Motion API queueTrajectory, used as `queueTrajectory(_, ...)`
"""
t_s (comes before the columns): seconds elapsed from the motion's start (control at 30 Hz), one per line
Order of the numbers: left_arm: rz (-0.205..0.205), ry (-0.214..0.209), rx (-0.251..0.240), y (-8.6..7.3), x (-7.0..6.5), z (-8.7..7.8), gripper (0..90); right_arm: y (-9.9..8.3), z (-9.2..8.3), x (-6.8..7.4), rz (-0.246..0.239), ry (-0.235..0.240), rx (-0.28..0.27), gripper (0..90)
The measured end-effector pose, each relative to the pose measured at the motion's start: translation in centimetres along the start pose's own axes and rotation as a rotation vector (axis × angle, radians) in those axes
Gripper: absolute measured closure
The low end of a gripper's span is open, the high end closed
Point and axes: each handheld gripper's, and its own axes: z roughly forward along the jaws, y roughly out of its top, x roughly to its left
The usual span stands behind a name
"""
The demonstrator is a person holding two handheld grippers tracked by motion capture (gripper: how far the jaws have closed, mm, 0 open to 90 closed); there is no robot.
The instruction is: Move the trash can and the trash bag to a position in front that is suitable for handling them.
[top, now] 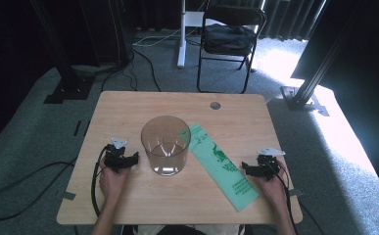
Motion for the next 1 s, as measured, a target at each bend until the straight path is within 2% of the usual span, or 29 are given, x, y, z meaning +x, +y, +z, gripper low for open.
queueTrajectory(0.33,-0.013,0.014,-0.002,0.1,-0.1,0.1,25.8,0.0,0.0,0.0,0.004,-0.003,-0.003,14.9)
queueTrajectory(0.43,-0.013,0.018,-0.001,0.1,0.0,0.0,28.3,0.0,-0.3,-0.1,0.019,-0.017,-0.008,27.3)
queueTrajectory(0.47,-0.013,0.018,-0.001,0.1,0.0,0.0,28.3,0.0,-0.3,-0.1,0.019,-0.017,-0.008,27.3)
queueTrajectory(0.53,-0.01,0.017,0.004,0.1,0.0,-0.1,28.4,0.1,-0.5,-0.1,0.025,-0.024,-0.002,33.7)
queueTrajectory(0.63,-0.006,0.011,0.006,0.0,0.0,-0.3,36.1,0.3,-0.8,0.1,0.025,-0.028,-0.006,39.6)
queueTrajectory(0.83,0.006,-0.003,-0.004,-0.1,-0.1,-0.4,40.4,0.5,-1.2,0.5,0.019,-0.017,-0.022,41.5)
queueTrajectory(0.9,0.005,-0.003,-0.015,-0.2,-0.1,-0.4,41.0,0.7,-1.5,0.7,0.024,0.009,-0.024,43.5)
queueTrajectory(1.0,0.007,-0.001,-0.019,-0.3,0.0,-0.5,42.0,0.9,-1.7,1.0,0.021,0.02,-0.028,44.0)
